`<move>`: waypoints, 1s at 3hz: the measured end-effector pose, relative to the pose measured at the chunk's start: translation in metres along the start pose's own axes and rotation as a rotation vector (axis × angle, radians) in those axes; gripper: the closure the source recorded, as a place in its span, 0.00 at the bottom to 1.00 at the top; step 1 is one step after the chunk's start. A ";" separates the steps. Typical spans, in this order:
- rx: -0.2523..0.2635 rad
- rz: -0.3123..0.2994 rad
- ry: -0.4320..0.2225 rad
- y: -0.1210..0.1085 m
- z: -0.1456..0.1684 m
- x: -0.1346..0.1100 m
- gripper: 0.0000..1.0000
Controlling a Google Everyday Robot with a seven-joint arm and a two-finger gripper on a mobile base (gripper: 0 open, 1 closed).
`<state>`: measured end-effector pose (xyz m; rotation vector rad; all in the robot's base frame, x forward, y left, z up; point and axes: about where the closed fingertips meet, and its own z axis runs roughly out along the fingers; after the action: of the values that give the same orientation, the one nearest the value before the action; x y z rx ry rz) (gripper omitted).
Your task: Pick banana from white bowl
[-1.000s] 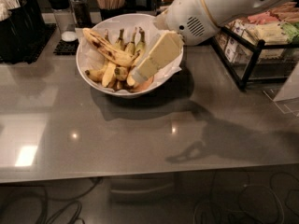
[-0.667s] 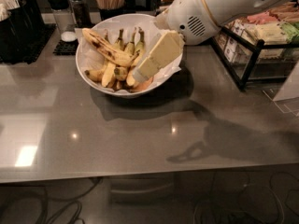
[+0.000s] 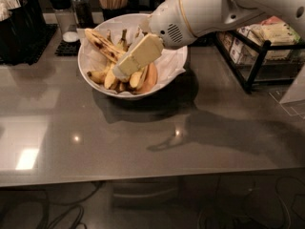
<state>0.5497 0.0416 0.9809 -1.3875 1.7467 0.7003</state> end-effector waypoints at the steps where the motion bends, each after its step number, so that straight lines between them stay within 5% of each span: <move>1: 0.018 0.016 -0.039 -0.007 0.007 0.000 0.00; 3: 0.040 0.049 -0.072 -0.017 0.023 -0.002 0.00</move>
Offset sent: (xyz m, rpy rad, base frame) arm 0.0243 0.0059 -0.0088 0.1079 -0.0177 -0.0650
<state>0.5715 0.0570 0.9706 -1.2817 1.7341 0.7294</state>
